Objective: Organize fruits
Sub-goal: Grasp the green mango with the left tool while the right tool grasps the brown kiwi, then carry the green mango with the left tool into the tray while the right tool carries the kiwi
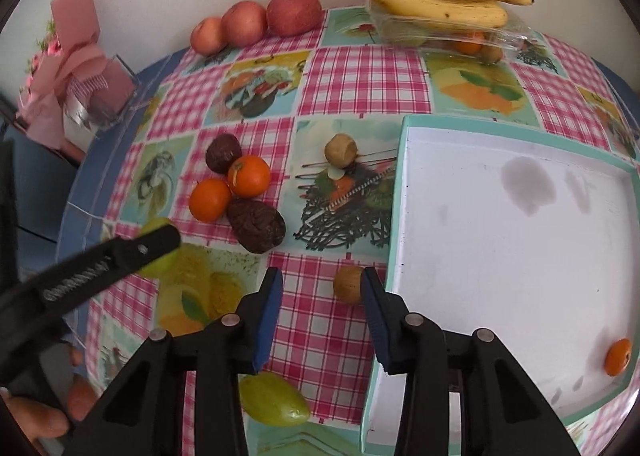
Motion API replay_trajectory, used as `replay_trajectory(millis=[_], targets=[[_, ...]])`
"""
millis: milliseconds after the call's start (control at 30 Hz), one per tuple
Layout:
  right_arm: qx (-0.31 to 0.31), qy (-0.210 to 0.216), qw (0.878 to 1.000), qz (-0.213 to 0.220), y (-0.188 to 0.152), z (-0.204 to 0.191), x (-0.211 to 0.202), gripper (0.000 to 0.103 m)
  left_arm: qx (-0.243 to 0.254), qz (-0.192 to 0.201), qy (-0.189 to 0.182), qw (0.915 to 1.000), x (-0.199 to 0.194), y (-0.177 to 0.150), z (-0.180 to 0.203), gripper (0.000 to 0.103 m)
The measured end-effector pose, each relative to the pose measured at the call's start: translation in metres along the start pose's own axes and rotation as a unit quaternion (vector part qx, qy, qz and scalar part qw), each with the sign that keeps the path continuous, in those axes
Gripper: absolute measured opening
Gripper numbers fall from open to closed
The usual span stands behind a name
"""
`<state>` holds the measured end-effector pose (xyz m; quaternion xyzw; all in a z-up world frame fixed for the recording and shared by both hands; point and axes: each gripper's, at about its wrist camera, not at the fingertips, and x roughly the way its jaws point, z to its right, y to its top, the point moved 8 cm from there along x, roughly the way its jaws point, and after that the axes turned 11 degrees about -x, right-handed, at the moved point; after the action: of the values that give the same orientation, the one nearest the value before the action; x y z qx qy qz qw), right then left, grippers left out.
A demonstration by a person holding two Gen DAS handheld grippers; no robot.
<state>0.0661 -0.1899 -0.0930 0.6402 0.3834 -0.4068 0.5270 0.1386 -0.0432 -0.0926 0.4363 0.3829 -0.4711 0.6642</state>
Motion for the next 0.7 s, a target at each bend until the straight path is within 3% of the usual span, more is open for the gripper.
replay_trajectory(millis=[700], targets=[[-0.117, -0.132, 0.984, -0.038, -0.004, -0.004, 0.026, 0.027, -0.005, 0.003, -0.003, 1.0, -0.006, 0.003, 0.001, 0.052]])
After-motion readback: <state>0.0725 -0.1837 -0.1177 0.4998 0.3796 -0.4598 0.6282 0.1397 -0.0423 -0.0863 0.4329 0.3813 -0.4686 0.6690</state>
